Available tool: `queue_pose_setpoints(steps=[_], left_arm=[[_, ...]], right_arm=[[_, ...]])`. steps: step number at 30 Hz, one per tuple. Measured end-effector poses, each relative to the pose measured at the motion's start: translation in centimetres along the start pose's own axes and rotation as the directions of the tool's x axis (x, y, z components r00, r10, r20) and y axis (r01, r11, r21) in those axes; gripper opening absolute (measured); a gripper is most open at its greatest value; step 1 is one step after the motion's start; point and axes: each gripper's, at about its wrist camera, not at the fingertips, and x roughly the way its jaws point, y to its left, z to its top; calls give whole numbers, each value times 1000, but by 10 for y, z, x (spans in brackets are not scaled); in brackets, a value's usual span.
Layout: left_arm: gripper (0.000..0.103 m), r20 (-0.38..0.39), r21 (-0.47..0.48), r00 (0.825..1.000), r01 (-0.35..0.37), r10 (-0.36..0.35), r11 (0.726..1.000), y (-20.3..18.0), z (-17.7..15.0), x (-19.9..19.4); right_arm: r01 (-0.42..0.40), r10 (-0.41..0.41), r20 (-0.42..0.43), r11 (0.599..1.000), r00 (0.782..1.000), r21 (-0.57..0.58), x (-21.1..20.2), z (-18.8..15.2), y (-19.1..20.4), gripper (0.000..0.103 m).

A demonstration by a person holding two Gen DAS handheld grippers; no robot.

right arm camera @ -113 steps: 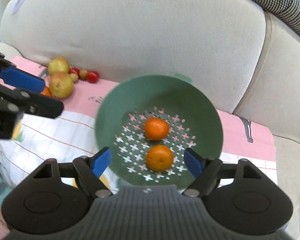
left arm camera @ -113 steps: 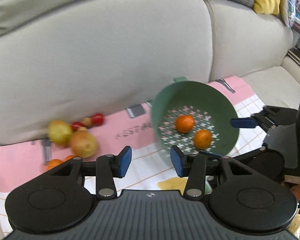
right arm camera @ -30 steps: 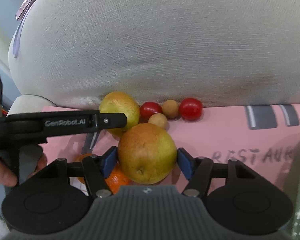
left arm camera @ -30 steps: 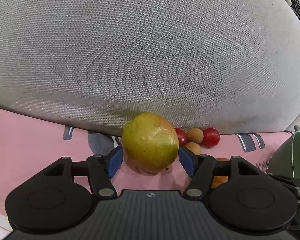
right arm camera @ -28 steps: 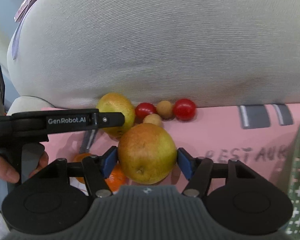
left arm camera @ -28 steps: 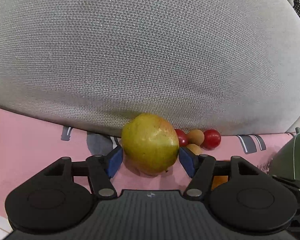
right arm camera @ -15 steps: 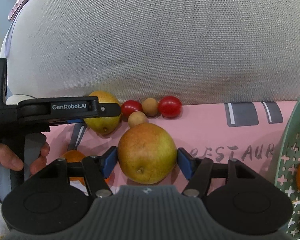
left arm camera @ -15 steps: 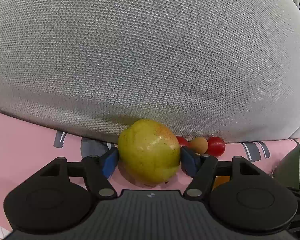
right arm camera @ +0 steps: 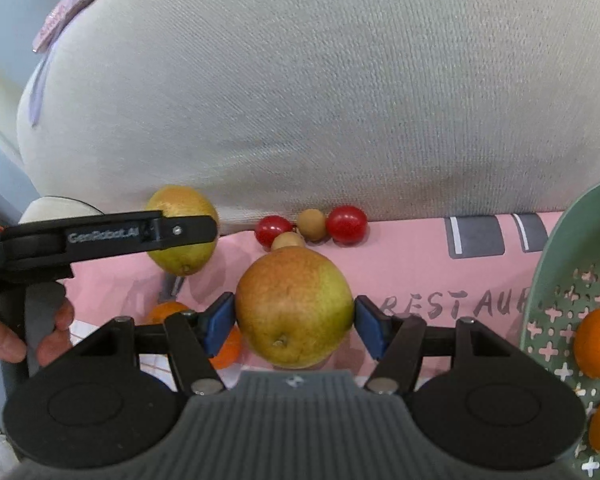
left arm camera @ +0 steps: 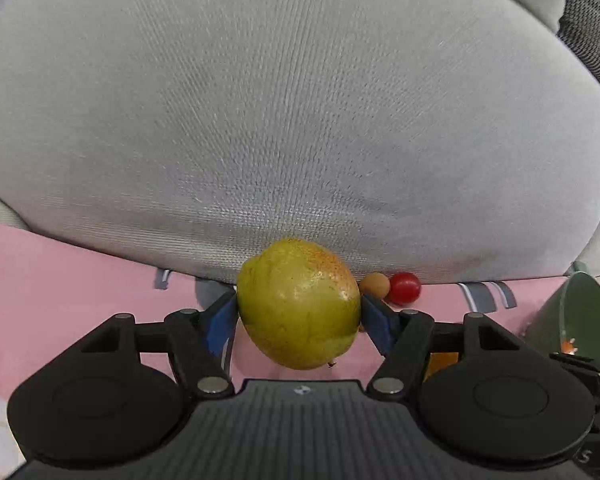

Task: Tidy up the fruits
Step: 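Lift and carry the left tool's pear over the colander while the right tool carries its pear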

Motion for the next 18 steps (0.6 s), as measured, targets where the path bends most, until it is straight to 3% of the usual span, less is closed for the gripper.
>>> queue_pose_setpoints(steps=[10, 18], left_arm=[[77, 52, 22, 998, 18, -19, 1000, -38, -15, -72], [77, 79, 97, 994, 65, -73, 993, -80, -30, -111]], right_arm=[[-32, 35, 62, 998, 997, -50, -55, -15, 11, 62], [-2, 8, 129, 999, 992, -47, -114, -32, -7, 62]])
